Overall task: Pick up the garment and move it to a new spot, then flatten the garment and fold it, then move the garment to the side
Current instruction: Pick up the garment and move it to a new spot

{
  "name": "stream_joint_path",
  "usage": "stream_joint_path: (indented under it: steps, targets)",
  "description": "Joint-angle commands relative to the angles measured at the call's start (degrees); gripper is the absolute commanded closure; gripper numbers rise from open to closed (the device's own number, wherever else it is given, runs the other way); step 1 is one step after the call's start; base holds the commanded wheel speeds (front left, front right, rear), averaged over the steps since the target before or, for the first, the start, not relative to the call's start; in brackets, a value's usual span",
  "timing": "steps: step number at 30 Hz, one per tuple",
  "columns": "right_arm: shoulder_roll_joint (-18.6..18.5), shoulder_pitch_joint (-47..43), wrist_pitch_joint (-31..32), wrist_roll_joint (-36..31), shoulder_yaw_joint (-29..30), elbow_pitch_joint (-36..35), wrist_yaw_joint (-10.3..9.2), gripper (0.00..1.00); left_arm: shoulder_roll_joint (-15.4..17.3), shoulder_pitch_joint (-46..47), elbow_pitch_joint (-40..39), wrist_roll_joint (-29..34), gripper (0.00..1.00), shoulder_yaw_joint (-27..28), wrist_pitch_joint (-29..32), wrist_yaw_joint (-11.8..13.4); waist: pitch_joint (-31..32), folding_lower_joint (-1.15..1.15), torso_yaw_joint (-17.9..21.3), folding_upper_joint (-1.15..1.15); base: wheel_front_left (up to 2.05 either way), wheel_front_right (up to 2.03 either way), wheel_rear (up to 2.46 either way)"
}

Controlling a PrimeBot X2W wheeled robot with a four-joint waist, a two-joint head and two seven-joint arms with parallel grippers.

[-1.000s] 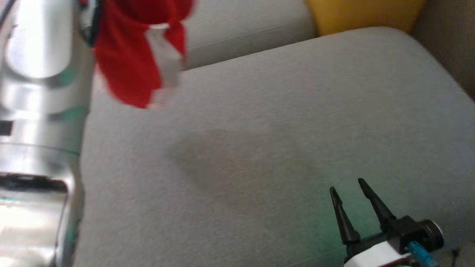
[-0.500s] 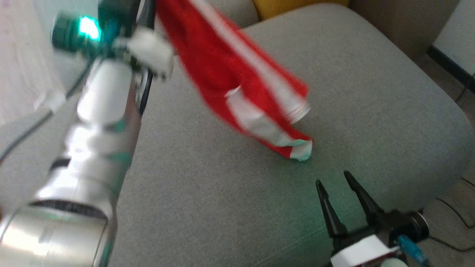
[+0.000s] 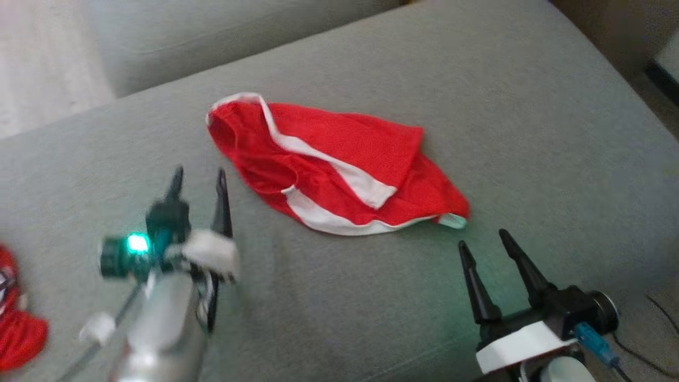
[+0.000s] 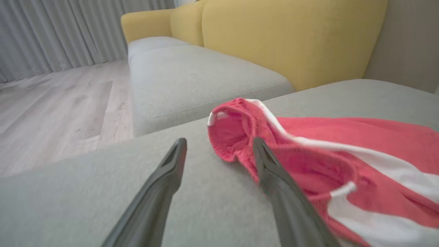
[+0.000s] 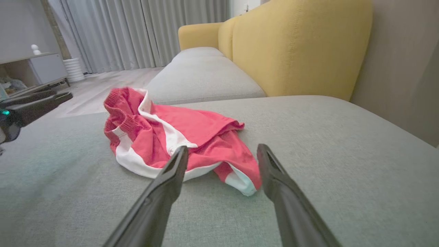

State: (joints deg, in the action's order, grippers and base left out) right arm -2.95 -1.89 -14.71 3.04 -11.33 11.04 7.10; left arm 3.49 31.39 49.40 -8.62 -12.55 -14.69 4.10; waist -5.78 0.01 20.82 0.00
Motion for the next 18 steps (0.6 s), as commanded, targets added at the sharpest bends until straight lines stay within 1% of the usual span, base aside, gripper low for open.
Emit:
stream_joint_path:
  steps: [1,2,6,8,10,11,12,15,18]
  targets:
    - [0.05,0.15,-0.29,0.04,-0.54,-1.39,0.39,0.0,0.55,-2.46,-4.78,-0.75,0.0,1.95,-0.3,0.03,2.45,-0.01,-4.3,0.0,0.0,0.0,0.0]
    - [0.05,-0.32,-0.29,-0.02,-0.19,-1.2,0.39,0.0,0.21,-5.46,-7.84,-1.05,0.0,1.93,-0.3,-0.33,3.27,-0.01,-5.56,0.0,0.0,0.0,0.0]
    - [-0.01,-2.64,-0.29,-0.08,1.16,-0.48,0.39,0.0,-0.49,-18.37,-20.9,-1.94,0.0,1.93,-0.3,0.45,6.34,-0.01,-10.93,0.0,0.0,0.0,0.0]
    - [-0.13,-3.65,-0.29,0.13,1.95,-0.21,0.39,0.0,-0.56,-24.21,-26.77,-2.53,0.0,0.39,-0.3,0.77,7.44,-0.01,-13.48,0.0,0.0,0.0,0.0]
    - [-0.24,-4.77,-0.29,0.4,2.81,0.04,0.39,0.0,-0.58,-29.28,-31.65,-3.28,0.0,-1.35,-0.3,1.72,8.7,-0.01,-15.92,0.0,0.0,0.0,0.0]
    - [-0.27,-5.34,-0.29,0.62,3.19,0.11,0.39,0.0,-0.58,-31.46,-33.71,-3.3,0.0,-1.94,-0.3,2.26,9.34,-0.01,-16.97,0.0,0.0,0.0,0.0]
    - [-0.27,-5.34,-0.29,0.62,3.19,0.11,0.39,0.0,-0.58,-31.46,-33.71,-3.3,0.0,-1.94,-0.3,2.26,9.34,-0.01,-16.97,0.0,0.0,0.0,0.0]
    - [-0.31,-7.2,-0.29,1.15,4.58,-0.1,0.39,0.0,-0.59,-36.38,-38.81,-2.33,0.0,-3.05,-0.3,3.37,11.11,-0.01,-19.74,0.0,0.0,0.0,0.0]
    - [-0.25,-8.93,-0.29,1.73,5.4,-0.66,0.39,0.0,-0.6,-40.07,-41.83,-1.92,0.0,-2.67,-0.3,4.33,12.81,-0.01,-21.26,0.0,0.0,0.0,0.0]
